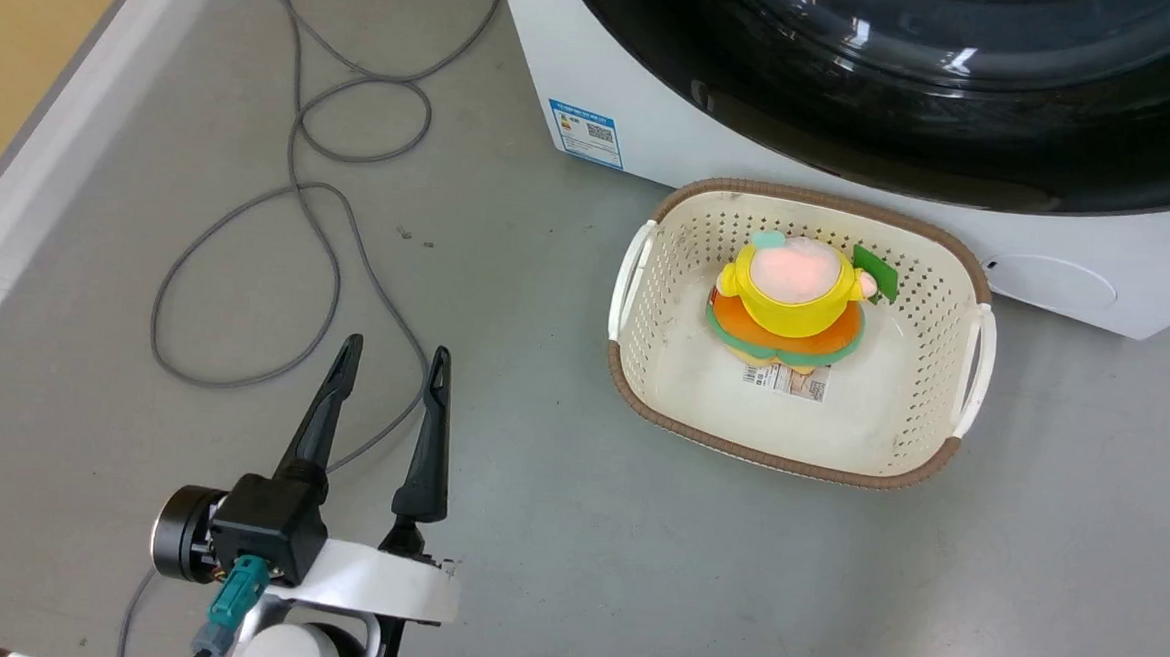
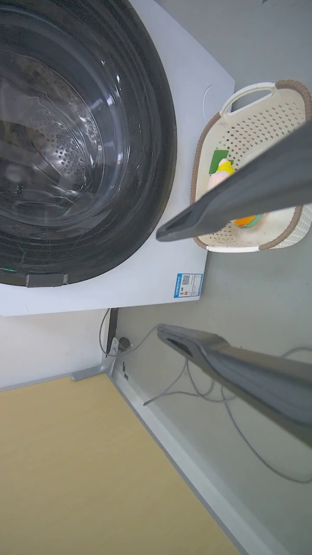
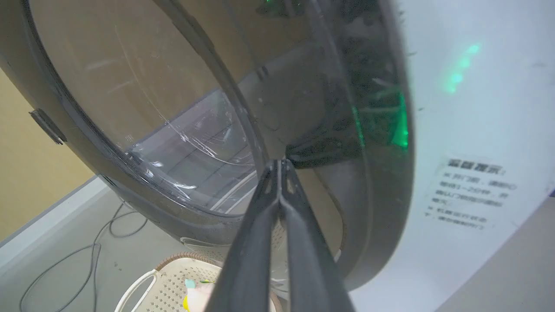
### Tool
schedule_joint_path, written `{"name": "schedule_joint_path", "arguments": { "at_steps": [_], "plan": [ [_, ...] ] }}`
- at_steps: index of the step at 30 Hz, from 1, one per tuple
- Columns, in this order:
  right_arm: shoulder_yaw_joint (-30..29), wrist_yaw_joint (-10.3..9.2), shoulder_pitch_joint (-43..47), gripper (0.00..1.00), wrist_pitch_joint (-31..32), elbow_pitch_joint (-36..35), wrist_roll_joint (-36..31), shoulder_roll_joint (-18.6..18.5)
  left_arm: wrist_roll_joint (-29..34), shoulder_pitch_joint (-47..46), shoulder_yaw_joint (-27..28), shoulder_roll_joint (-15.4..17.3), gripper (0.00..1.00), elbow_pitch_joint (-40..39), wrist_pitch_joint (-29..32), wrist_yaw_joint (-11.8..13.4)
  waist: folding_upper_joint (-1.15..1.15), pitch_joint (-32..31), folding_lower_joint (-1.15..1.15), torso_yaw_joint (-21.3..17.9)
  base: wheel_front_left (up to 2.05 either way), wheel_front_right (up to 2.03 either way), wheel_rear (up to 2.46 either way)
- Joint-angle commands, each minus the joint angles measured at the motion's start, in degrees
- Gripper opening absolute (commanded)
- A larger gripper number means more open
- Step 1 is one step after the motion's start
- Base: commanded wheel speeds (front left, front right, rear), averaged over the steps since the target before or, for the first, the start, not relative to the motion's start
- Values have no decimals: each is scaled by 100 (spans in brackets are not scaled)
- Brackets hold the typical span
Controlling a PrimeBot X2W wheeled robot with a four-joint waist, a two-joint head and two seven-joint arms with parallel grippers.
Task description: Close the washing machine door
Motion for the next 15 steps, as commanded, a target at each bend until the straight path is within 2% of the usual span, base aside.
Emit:
{"name": "schedule_joint_path", "arguments": {
  "at_steps": [1,8,15],
  "plan": [
    [-148,-124,-363,0,-79,179,-13,-203,-33,-103,14,-10,100,-19,-25,-14,0,-23,-1,11,0,0,0],
    [113,-124,-133,0,-364,321,84,-53,-30,-18,-22,-19,100,72,-25,-2,0,-364,-1,-117,0,0,0],
    [616,-124,599,0,-703,30,280,120,-2,120,23,-21,100,204,-25,-63,0,-971,-1,-397,0,0,0]
  ]
}}
